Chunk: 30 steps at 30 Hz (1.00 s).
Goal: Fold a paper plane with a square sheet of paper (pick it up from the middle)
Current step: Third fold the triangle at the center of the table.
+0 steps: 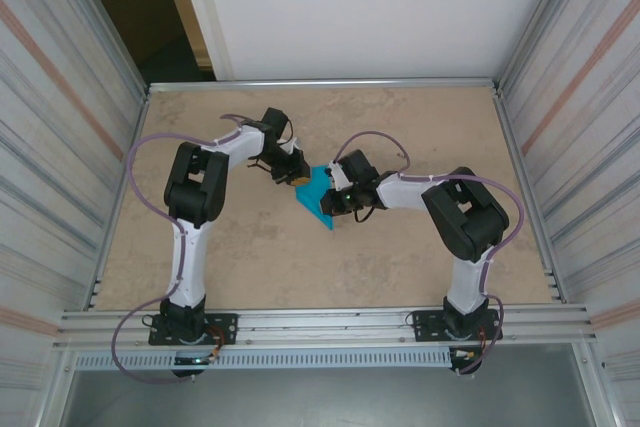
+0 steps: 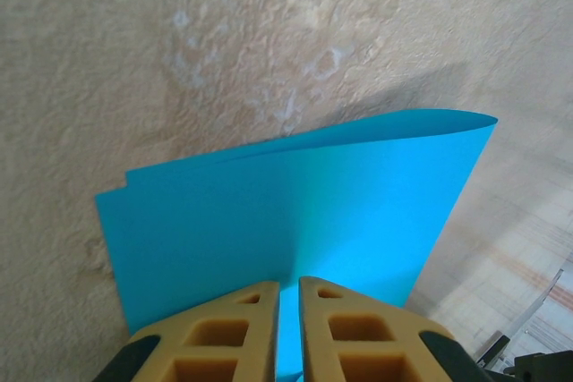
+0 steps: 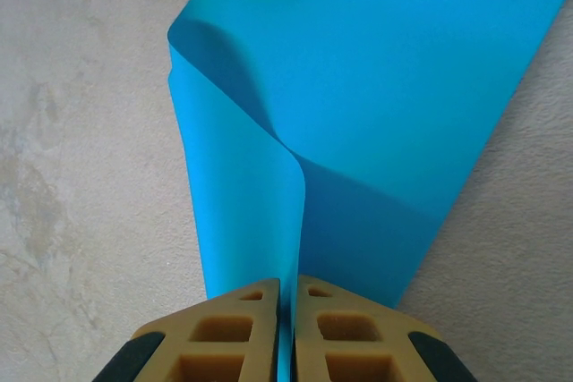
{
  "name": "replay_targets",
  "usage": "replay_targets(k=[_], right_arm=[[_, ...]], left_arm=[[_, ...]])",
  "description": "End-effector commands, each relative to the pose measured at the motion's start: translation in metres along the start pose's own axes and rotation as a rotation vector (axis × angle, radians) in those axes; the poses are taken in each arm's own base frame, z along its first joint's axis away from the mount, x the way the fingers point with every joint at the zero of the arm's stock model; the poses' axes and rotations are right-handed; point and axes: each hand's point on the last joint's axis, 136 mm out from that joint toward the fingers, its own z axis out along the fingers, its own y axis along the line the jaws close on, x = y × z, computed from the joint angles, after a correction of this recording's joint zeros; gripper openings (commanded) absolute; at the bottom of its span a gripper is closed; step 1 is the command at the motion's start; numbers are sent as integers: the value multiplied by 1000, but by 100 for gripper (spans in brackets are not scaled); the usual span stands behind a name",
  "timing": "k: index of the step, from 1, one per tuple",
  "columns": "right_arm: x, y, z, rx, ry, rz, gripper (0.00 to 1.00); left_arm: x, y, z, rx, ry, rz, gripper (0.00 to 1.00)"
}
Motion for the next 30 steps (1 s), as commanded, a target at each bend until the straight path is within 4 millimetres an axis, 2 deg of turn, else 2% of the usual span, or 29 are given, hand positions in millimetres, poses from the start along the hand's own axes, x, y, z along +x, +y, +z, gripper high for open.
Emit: replay_targets(k=[1,7,15,23,30], right_arm=[[0,-5,5,18,15,6,11],[-3,-3,4,12,12,4,11],[-3,1,5,-8,14,-1,10],[-10,1,2,-1,-5,-5,9],[-10,-2,3,9,0,-4,9]], left_arm=[[-3,-6,-4,5,-8,13,16],[-7,-16,-12,34,-32,30,17],[-3,-2,6,2,6,12,16],[5,18,13,-85,43,6,13],[6,21,15,-92,52,4,13]])
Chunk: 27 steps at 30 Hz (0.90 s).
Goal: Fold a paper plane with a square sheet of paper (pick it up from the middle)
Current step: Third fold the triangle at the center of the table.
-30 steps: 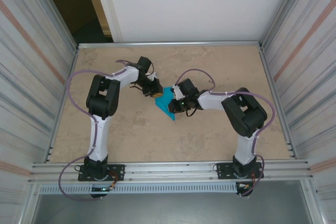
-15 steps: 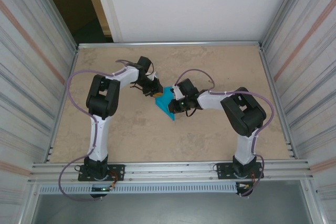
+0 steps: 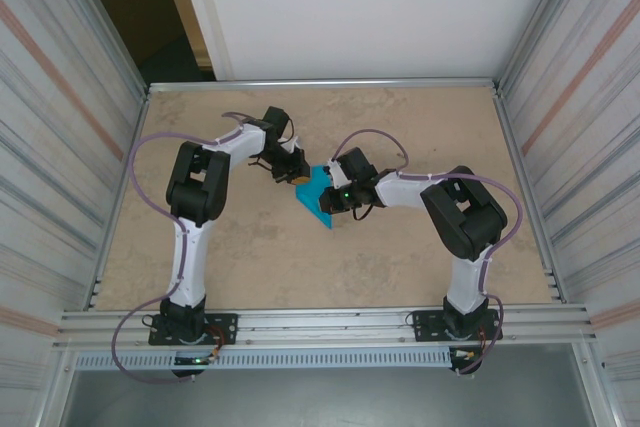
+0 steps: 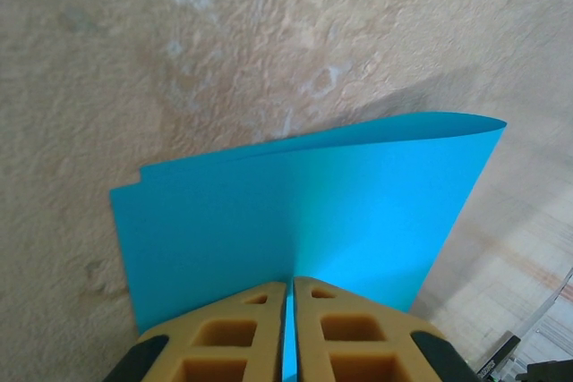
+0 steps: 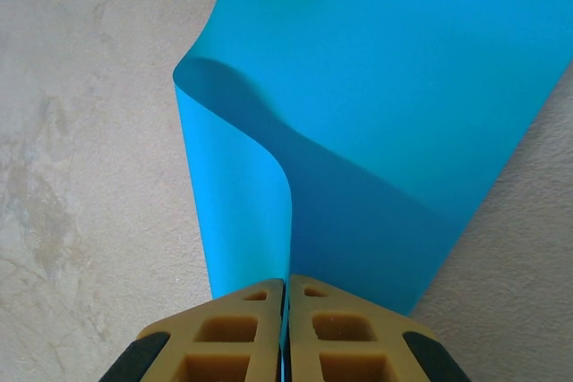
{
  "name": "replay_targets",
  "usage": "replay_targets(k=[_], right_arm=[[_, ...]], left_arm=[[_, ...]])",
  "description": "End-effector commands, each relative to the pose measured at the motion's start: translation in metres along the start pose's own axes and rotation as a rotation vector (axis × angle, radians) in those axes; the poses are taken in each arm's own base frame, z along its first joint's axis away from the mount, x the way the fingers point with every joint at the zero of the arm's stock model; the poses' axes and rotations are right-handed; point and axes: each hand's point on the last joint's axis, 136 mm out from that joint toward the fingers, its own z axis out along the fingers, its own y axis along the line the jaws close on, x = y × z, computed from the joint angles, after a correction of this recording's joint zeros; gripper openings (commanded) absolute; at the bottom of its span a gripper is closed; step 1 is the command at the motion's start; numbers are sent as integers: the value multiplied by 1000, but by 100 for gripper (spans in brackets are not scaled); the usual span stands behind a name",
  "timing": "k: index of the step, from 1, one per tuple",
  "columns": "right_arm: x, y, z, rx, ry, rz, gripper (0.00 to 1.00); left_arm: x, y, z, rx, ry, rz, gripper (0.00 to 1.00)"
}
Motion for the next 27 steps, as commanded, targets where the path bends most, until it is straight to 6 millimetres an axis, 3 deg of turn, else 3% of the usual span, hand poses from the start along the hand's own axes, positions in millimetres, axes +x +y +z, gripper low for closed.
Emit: replay_targets(k=[1,27], right_arm=[[-4,-4,2,16,4,-1,9],[-2,-11,8,43,33,11,9]], left_arm=[[9,20,13,-74,45,-15,12],[8,17,13,-61,47,-10,12]])
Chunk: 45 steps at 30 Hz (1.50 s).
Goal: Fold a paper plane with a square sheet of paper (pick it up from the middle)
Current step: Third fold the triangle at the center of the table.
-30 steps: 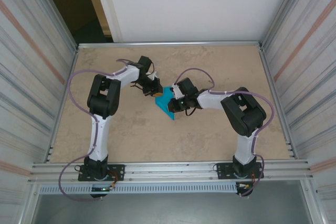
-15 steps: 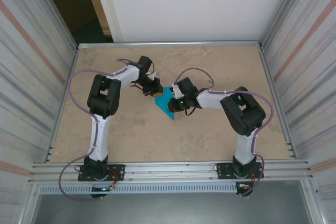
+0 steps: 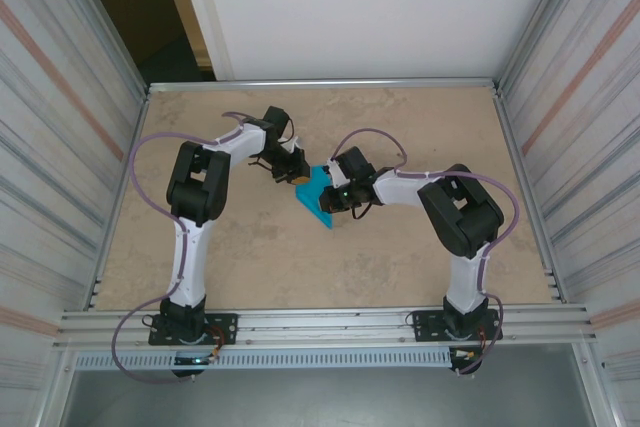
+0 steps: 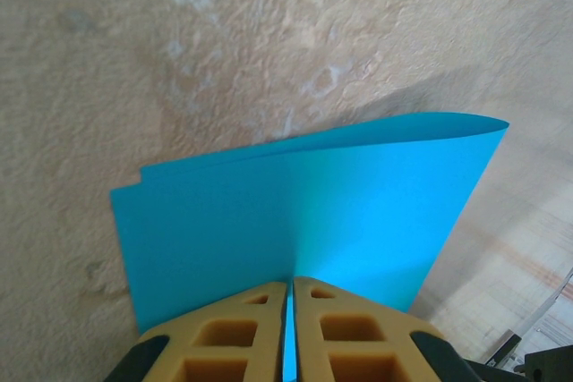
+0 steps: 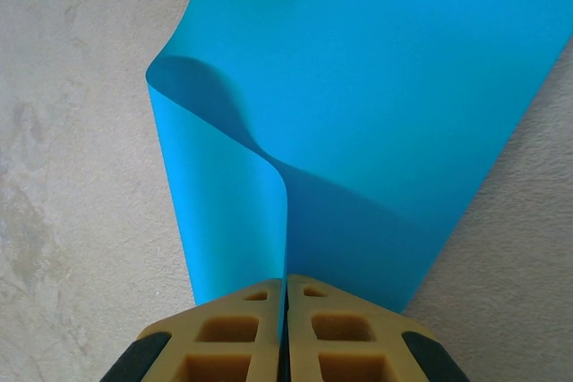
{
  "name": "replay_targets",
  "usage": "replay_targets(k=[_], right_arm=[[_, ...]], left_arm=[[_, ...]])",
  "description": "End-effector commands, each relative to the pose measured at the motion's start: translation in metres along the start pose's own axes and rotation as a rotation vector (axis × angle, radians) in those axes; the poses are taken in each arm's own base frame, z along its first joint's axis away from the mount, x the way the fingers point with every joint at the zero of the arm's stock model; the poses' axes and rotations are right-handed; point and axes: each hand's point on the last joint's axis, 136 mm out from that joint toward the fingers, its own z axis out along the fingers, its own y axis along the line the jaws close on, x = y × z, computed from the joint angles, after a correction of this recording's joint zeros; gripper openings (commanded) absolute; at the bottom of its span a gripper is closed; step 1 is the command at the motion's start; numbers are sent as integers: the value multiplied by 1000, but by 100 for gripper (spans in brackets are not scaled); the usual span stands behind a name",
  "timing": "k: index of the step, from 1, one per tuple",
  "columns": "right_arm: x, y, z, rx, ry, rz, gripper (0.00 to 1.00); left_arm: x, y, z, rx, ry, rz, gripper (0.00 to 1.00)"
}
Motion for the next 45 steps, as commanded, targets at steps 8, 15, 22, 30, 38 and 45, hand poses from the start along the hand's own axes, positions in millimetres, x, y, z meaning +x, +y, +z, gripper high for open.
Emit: replay_targets(k=[8,15,22,30,38,45], right_arm=[[7,-10,8,21,49,8,9],[9,-11,9,25,58,18,9],[10,-13,12,27,63,42,9],[12,-15,15,27,70,55,9],[13,-16,15,34,73,59,10],[14,-16,16,33,78,57,10]], left_arm=[[-11,-20,-21,24,-56,28,18],[-19,-38,-71,145,-229,-30,26],[17,-37,-76,254,-282,-102,26],[57,-33,-36,246,-183,-169,17],[73,-22,-8,147,-118,-194,14],[72,-15,1,109,-107,-207,12]])
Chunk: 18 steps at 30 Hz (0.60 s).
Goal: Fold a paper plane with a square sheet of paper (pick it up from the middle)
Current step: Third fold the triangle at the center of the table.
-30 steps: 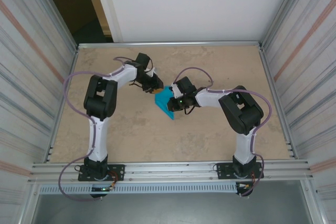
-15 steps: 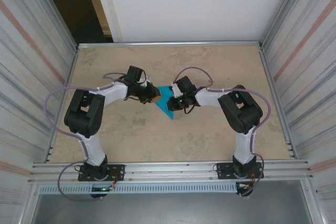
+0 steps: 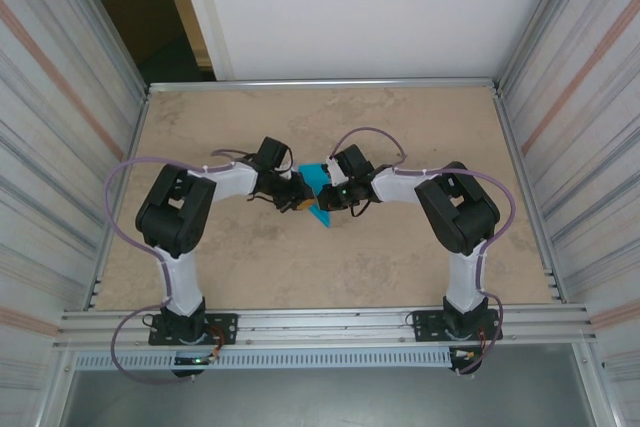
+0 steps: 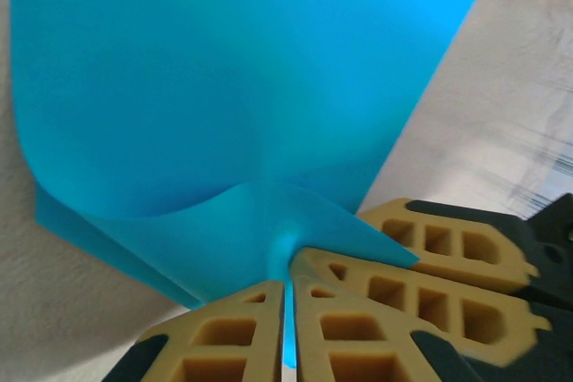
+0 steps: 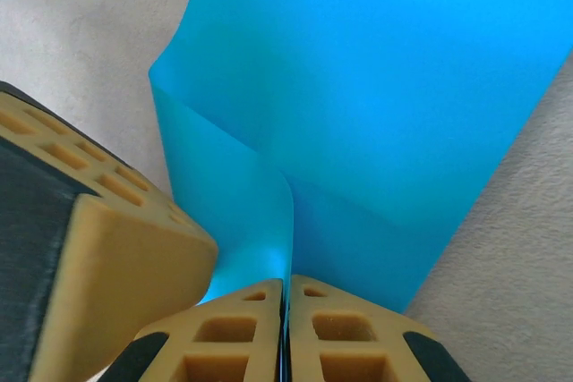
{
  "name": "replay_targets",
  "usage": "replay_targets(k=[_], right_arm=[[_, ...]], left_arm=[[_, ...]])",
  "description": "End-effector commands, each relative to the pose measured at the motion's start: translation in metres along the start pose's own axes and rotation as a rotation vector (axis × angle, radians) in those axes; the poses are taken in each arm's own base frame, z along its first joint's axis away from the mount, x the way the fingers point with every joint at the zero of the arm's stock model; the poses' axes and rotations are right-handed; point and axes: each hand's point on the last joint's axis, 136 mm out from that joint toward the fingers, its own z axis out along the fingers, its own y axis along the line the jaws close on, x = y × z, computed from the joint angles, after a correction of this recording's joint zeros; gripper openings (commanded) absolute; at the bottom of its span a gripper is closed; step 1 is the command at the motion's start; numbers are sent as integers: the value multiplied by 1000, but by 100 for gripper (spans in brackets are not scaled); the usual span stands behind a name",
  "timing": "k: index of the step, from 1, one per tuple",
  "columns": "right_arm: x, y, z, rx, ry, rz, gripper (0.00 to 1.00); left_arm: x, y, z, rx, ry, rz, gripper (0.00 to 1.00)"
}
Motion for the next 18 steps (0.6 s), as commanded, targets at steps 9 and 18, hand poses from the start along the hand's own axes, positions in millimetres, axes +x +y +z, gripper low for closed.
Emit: replay_targets(k=[9,18], right_arm=[[18,-18,10,54,68,51,11],[20,-21,11,60,76,53,11]], left_arm=[[-6,3,-1,-46,-21,-19,12],[-3,14,2,-75,-18,-43,12]])
